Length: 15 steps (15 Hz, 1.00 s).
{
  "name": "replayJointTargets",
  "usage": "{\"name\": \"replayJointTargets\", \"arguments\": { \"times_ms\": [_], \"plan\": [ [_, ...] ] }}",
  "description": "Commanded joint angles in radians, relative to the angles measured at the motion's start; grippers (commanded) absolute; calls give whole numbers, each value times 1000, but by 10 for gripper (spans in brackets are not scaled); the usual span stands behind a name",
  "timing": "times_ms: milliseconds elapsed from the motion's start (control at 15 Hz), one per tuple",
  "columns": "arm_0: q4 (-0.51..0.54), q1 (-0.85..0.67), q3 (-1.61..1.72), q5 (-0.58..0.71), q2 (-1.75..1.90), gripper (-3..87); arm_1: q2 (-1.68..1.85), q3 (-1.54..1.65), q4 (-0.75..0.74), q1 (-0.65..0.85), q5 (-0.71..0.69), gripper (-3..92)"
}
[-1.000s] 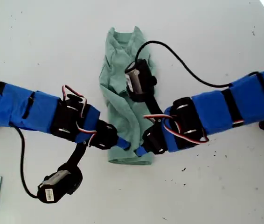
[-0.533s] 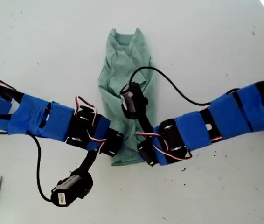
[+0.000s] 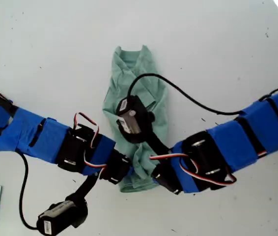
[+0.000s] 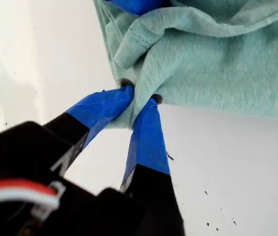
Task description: Fold t shirt
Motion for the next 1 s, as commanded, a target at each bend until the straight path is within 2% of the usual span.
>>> {"name": "replayJointTargets", "arguments": {
  "times_ms": [0, 200, 400, 600, 667, 733, 800, 867, 933],
  "plan": [
    [-11, 21, -48, 12, 95, -2, 94, -80, -49, -25, -31, 23],
    [37, -52, -44, 52, 258, -2, 156, -57, -37, 51, -54, 23],
    [169, -244, -37, 169, 357, -2, 245, -37, 32, 255, -156, 23],
    [201, -397, -17, 256, 360, -1, 273, 17, 35, 448, -258, 22],
    [198, -440, -11, 275, 354, 47, 276, 48, 18, 497, -282, 22],
    [198, -491, -8, 291, 353, 181, 298, 92, -18, 551, -305, 19],
    [198, -549, -5, 316, 356, 242, 331, 156, -69, 618, -321, 79],
    [193, -611, 14, 327, 376, 269, 377, 244, -141, 696, -344, 303],
    [199, -683, 38, 327, 394, 276, 417, 328, -184, 795, -342, 400]
  ]
}}
